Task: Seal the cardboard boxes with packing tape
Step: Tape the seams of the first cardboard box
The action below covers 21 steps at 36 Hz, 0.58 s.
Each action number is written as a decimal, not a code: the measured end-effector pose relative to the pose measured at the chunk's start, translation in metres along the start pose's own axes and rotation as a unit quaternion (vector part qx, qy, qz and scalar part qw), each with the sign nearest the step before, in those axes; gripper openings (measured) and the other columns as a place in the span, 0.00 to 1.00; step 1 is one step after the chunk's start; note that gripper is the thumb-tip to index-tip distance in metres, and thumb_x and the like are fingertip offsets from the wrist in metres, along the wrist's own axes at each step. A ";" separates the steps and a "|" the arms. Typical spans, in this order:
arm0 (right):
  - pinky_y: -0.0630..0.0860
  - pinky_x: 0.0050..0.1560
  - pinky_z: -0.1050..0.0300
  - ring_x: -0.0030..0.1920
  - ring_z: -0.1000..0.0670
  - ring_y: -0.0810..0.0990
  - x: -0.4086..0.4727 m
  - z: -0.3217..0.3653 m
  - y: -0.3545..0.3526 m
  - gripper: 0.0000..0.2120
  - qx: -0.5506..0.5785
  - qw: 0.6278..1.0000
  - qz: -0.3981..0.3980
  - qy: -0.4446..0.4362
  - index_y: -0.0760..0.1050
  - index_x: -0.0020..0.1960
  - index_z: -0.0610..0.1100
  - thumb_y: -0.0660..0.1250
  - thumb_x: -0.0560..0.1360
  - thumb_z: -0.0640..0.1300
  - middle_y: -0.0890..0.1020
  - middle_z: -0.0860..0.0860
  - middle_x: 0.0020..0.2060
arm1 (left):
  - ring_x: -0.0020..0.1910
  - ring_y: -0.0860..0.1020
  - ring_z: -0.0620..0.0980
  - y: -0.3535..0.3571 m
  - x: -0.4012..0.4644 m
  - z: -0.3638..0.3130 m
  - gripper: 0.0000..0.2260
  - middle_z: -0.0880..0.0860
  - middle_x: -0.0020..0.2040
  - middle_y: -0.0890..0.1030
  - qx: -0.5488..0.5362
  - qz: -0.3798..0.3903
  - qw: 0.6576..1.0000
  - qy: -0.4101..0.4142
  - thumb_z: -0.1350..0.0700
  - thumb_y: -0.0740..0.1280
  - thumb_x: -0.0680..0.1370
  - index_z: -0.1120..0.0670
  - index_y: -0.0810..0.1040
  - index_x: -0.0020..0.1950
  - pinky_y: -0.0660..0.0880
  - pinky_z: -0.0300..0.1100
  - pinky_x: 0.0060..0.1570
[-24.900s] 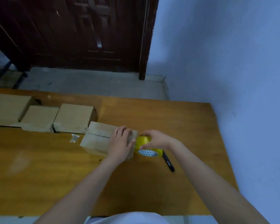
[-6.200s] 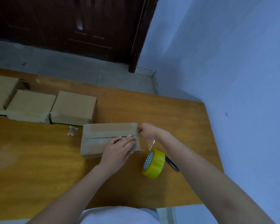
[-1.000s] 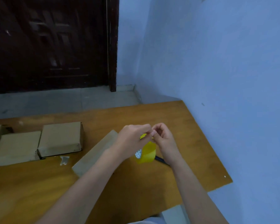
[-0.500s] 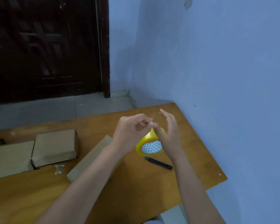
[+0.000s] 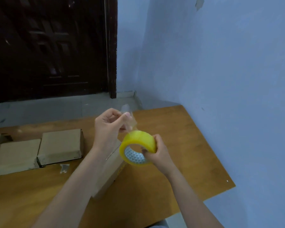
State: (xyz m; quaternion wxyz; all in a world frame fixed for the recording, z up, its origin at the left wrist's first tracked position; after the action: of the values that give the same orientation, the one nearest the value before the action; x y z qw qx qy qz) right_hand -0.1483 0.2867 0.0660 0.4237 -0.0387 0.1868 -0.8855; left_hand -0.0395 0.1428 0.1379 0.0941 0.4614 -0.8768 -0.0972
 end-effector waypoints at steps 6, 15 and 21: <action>0.68 0.30 0.55 0.31 0.56 0.70 -0.005 0.024 0.000 0.21 -0.112 0.988 -0.066 -0.087 0.64 0.44 0.51 0.73 0.59 0.49 0.72 0.55 0.32 | 0.31 0.80 0.51 -0.029 0.000 0.013 0.08 0.55 0.37 0.84 -0.045 -0.084 0.995 -0.035 0.61 0.71 0.74 0.54 0.75 0.36 0.78 0.45 0.34; 0.64 0.30 0.59 0.32 0.52 0.69 -0.011 0.035 0.010 0.24 -0.252 0.956 -0.069 -0.134 0.63 0.48 0.48 0.76 0.62 0.46 0.69 0.57 0.33 | 0.36 0.81 0.47 -0.036 -0.006 0.035 0.12 0.54 0.42 0.83 -0.233 -0.138 0.951 -0.150 0.61 0.71 0.73 0.50 0.74 0.52 0.79 0.37 0.34; 0.64 0.32 0.57 0.34 0.49 0.71 -0.012 0.031 0.004 0.23 -0.298 0.942 -0.082 -0.134 0.68 0.50 0.43 0.76 0.61 0.43 0.72 0.54 0.36 | 0.30 0.80 0.46 -0.040 -0.013 0.045 0.22 0.52 0.45 0.85 -0.220 -0.109 0.947 -0.206 0.54 0.72 0.66 0.55 0.75 0.59 0.80 0.37 0.35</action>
State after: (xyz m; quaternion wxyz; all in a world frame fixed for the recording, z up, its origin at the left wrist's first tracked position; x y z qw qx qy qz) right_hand -0.1308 0.2843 0.0942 0.3397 -0.2966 0.3794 -0.8079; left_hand -0.0128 0.1351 0.0831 -0.0006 0.4917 -0.7784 -0.3903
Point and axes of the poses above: each hand's wrist, its own x-axis towards the middle knuckle, its own y-axis out of the palm, z = x × y, the point moved 3 cm from there along x, towards the middle knuckle
